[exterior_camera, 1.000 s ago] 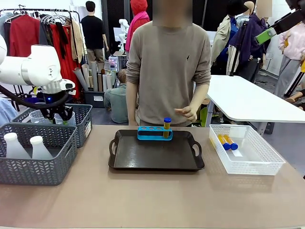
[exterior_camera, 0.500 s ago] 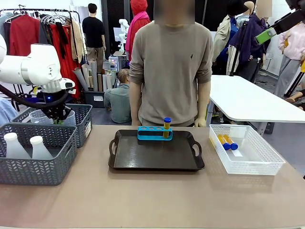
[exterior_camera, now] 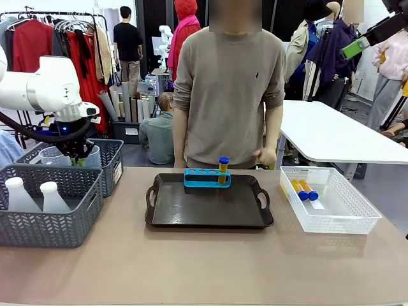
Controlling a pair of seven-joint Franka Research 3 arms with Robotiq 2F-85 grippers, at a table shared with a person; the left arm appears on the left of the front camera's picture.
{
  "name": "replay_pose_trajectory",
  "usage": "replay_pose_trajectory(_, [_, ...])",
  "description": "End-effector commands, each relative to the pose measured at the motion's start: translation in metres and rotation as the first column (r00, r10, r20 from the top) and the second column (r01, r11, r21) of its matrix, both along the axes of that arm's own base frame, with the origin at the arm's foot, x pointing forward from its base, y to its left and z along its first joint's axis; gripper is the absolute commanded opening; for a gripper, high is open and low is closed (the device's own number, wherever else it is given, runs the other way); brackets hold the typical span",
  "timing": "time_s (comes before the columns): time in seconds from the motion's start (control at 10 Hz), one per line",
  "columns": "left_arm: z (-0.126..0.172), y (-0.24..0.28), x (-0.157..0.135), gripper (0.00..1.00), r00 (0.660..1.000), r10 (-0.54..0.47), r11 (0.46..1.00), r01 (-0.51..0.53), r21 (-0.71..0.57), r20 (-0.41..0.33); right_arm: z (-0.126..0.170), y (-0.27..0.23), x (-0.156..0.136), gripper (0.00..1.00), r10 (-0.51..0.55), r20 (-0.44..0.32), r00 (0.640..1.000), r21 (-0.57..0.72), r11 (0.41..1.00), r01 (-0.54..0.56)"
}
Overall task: Prepare the laboratory tools.
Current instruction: Pick up one Large Measuring Cup and place it on the Handle tray.
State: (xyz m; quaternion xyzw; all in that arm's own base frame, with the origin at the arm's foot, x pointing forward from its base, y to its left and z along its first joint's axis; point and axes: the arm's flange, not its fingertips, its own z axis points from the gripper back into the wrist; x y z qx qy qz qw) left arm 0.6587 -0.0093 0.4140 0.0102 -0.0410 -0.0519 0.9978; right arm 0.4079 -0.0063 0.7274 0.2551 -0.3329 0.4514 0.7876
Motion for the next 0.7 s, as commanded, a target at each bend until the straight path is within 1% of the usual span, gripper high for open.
replay_pose_trajectory(0.0, [0.034, 0.000, -0.016, 0.00, 0.999, -0.035, 0.999, 0.034, 0.019, 0.026, 0.002, 0.002, -0.001, 1.00, 0.000, -0.001, 1.000, 0.006, 1.000, 0.000])
replay_pose_trajectory(0.1, [0.057, -0.003, -0.027, 0.00, 0.998, -0.060, 0.997, 0.059, 0.040, 0.035, 0.002, 0.002, -0.001, 1.00, 0.000, -0.001, 1.000, 0.006, 1.000, 0.000])
replay_pose_trajectory(0.3, [0.106, -0.010, -0.051, 0.00, 0.991, -0.107, 0.994, 0.104, 0.038, 0.082, 0.002, 0.002, -0.001, 1.00, 0.000, -0.001, 1.000, 0.006, 1.000, 0.000])
replay_pose_trajectory(0.4, [0.133, -0.015, -0.065, 0.00, 0.985, -0.132, 0.989, 0.125, 0.075, 0.107, 0.002, 0.002, -0.001, 1.00, 0.000, -0.001, 1.000, 0.006, 1.000, 0.000])
replay_pose_trajectory(0.6, [0.186, -0.030, -0.100, 0.00, 0.961, -0.245, 0.966, 0.230, 0.116, 0.131, 0.002, 0.002, -0.001, 1.00, 0.000, -0.001, 1.000, 0.006, 1.000, 0.000])
